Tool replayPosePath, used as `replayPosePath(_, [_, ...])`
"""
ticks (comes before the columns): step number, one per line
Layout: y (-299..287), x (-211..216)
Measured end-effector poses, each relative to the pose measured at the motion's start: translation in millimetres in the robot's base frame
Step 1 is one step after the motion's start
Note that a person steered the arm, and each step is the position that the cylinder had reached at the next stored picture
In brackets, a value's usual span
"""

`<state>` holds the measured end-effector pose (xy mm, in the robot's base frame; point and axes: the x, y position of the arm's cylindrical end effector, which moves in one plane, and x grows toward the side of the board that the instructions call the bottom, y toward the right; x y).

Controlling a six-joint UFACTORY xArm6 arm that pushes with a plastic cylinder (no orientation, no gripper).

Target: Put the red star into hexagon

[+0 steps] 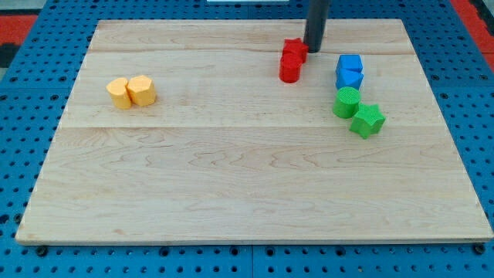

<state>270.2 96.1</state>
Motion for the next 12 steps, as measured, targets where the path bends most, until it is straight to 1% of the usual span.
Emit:
replayPosePath(1, [-39.2, 7.4])
replayPosePath(3, [-137.9, 31.5])
replayPosePath(4, [-159.3, 47.1])
replayPosePath(5, [-157.1, 49.1])
replayPosePath(7, [-105.5, 49.1])
replayPosePath(8, [-96.2, 64.0])
replayPosePath(9, [-119.0, 87.3])
replayPosePath(10, [-168.6, 91.3])
replayPosePath(11, [-202.6, 91.3])
replayPosePath(12, [-211.2, 91.3])
